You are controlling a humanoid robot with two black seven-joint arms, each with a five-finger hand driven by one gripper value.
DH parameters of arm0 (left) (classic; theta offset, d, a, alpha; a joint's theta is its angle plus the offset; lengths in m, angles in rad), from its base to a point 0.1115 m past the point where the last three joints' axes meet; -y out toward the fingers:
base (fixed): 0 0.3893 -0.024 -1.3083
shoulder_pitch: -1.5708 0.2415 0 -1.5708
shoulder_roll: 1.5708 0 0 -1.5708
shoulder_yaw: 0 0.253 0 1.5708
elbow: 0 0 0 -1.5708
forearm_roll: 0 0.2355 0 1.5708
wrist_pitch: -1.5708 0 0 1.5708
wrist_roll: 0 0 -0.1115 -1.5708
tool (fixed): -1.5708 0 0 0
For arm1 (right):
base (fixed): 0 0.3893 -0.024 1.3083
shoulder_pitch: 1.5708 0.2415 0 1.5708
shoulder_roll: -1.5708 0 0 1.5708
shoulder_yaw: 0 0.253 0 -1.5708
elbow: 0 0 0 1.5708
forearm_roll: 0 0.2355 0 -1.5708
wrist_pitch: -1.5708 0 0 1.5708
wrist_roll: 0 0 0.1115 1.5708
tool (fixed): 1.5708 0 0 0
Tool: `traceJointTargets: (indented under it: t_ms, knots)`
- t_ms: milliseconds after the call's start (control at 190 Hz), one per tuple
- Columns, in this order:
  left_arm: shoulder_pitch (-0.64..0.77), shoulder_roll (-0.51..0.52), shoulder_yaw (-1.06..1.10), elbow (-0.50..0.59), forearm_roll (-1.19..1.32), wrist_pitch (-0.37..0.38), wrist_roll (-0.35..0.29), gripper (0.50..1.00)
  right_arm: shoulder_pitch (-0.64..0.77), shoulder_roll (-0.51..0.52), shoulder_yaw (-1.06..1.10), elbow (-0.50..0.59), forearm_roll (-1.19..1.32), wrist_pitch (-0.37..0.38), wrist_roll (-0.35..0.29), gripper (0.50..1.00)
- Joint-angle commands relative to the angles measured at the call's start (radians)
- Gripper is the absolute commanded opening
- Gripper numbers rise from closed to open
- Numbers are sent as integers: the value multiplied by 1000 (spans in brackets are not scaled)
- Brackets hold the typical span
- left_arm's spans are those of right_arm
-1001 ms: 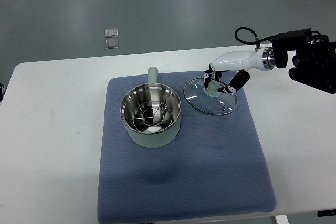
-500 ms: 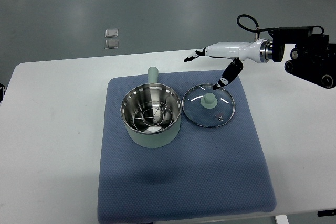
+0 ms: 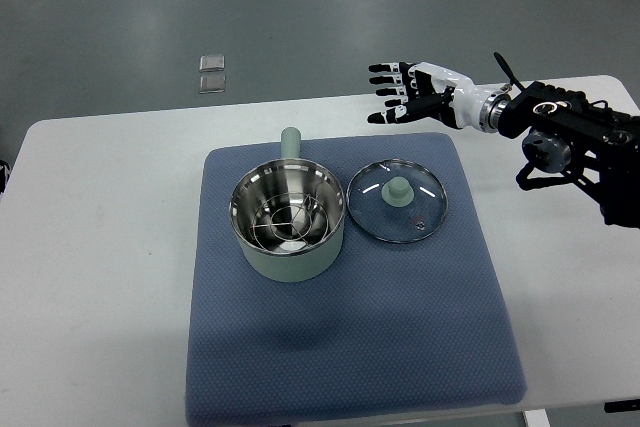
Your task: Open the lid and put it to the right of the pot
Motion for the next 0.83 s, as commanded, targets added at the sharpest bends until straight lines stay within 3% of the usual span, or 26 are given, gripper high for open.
traceJointTargets:
  t_ms: [0, 184, 822]
  knots:
    - [0, 0, 0, 0, 0, 0, 0, 1000, -54, 25, 102, -6, 122, 0, -19, 930]
    - [0, 0, 0, 0, 0, 0, 0, 1000, -96, 68, 140, -40, 285, -1, -61, 930]
    - [1, 0, -1, 2, 0, 1, 0, 1000, -128, 88, 169, -43, 328, 14, -30, 932]
